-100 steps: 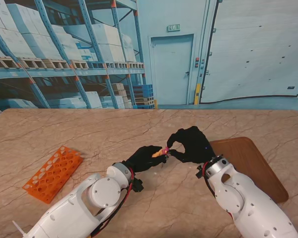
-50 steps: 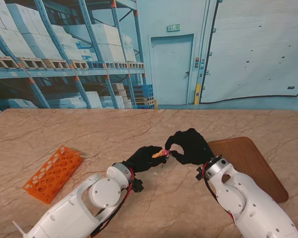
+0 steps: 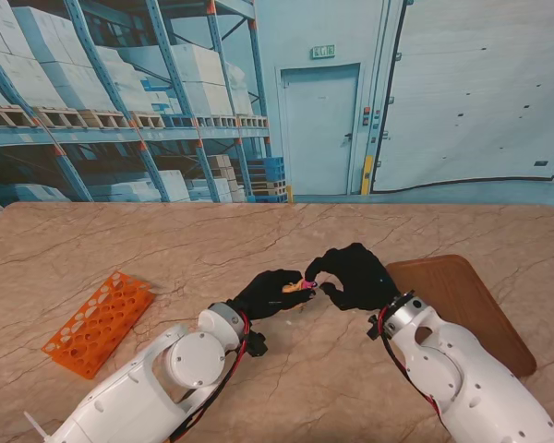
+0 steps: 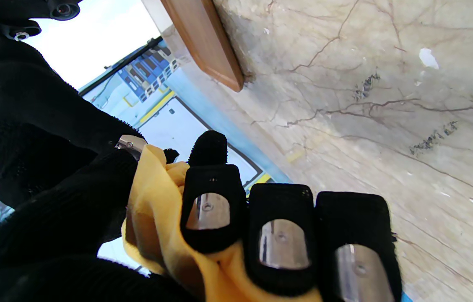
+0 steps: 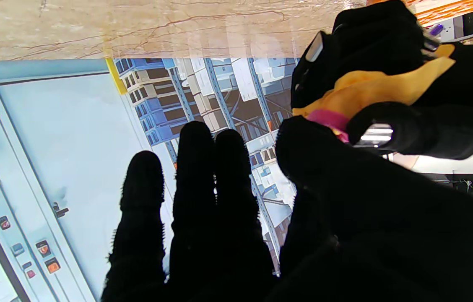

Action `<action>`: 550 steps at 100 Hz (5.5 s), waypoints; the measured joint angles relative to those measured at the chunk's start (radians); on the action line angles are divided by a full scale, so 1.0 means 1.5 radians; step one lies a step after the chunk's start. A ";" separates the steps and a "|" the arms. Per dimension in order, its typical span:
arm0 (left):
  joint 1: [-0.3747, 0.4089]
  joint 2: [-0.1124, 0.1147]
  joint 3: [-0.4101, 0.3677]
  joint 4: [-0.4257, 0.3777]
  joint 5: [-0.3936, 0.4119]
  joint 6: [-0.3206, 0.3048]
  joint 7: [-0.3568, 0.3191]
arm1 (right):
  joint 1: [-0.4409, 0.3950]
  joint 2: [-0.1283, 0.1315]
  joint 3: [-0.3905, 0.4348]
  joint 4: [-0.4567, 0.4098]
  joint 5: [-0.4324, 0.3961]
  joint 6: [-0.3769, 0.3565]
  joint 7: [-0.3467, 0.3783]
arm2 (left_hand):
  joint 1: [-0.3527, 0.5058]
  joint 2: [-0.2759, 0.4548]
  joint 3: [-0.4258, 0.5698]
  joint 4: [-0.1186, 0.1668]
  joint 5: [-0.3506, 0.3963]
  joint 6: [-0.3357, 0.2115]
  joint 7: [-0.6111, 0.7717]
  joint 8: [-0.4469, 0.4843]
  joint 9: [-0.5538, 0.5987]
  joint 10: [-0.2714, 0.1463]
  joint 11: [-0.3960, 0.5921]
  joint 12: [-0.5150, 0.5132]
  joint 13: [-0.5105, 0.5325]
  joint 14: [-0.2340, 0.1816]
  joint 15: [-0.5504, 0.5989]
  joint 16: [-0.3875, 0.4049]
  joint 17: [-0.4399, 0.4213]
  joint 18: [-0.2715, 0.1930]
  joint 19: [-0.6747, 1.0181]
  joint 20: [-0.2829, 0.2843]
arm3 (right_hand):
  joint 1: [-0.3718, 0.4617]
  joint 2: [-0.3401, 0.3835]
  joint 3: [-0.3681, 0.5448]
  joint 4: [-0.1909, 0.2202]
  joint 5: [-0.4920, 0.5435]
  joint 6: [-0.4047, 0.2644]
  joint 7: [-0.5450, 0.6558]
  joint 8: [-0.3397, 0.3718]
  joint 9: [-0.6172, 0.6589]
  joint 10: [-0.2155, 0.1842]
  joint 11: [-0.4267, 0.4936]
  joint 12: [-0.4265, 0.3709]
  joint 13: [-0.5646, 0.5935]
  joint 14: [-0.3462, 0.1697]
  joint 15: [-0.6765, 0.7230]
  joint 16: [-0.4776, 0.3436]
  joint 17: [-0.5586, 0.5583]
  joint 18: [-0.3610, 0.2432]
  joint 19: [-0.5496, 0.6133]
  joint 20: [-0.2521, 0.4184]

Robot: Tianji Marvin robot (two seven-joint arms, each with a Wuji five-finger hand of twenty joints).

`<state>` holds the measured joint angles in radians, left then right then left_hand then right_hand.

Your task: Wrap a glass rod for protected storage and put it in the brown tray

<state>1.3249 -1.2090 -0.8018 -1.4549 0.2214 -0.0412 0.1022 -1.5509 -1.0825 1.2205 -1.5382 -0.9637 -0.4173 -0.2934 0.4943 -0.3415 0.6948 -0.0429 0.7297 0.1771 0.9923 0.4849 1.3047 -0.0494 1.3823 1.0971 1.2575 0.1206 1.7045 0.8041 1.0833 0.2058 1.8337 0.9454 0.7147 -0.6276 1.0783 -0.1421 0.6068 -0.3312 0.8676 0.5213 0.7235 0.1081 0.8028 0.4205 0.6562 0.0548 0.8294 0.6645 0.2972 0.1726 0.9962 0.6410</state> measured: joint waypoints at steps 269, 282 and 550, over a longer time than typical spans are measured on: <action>0.006 -0.005 -0.004 -0.003 0.006 0.012 0.013 | -0.019 -0.005 0.014 0.005 0.008 0.012 -0.029 | 0.139 -0.029 -0.002 -0.033 -0.024 0.000 0.027 -0.056 0.000 0.003 -0.008 0.000 0.000 -0.001 0.000 0.000 0.000 -0.002 0.000 0.000 | -0.042 0.040 -0.093 -0.016 0.045 -0.037 0.113 -0.041 0.007 0.000 0.000 0.000 0.000 0.000 0.000 0.000 -0.001 0.000 -0.016 0.015; 0.006 -0.005 -0.004 -0.003 0.006 0.012 0.013 | -0.015 -0.005 0.013 0.010 0.006 0.006 -0.041 | 0.139 -0.029 -0.002 -0.033 -0.024 0.000 0.027 -0.056 0.000 0.003 -0.008 0.000 0.000 -0.001 0.000 0.000 0.000 -0.002 0.000 0.000 | -0.028 0.059 -0.094 -0.016 0.040 -0.046 0.112 -0.050 0.007 0.000 0.000 0.000 0.000 0.000 0.000 0.000 -0.001 0.000 -0.016 0.015; 0.005 -0.010 -0.002 0.002 0.020 0.007 0.040 | 0.026 -0.025 -0.029 0.063 0.059 0.039 -0.113 | 0.033 0.165 -0.124 0.018 0.094 -0.002 -0.007 0.026 0.007 0.012 0.000 -0.014 0.000 0.013 0.000 0.000 0.000 0.014 0.000 0.007 | -0.043 0.071 -0.116 -0.021 0.019 -0.054 0.114 -0.074 0.000 0.001 0.025 -0.001 0.000 0.000 0.015 0.000 0.000 0.000 -0.014 0.016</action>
<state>1.3318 -1.2238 -0.8053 -1.4518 0.2518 -0.0306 0.1617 -1.5115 -1.1201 1.1774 -1.4432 -0.8750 -0.3587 -0.4623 0.5445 -0.0938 0.5088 -0.0164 0.8710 0.1745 0.9817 0.5240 1.3149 -0.0307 1.3825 1.0764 1.2575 0.1401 1.7049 0.8036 1.0833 0.2267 1.8337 0.9565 0.6503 -0.5205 0.9042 -0.1732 0.6348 -0.4126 1.0389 0.4105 0.7233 0.1090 0.8398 0.4184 0.6568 0.0547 0.8525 0.6645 0.2973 0.1729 0.9753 0.6643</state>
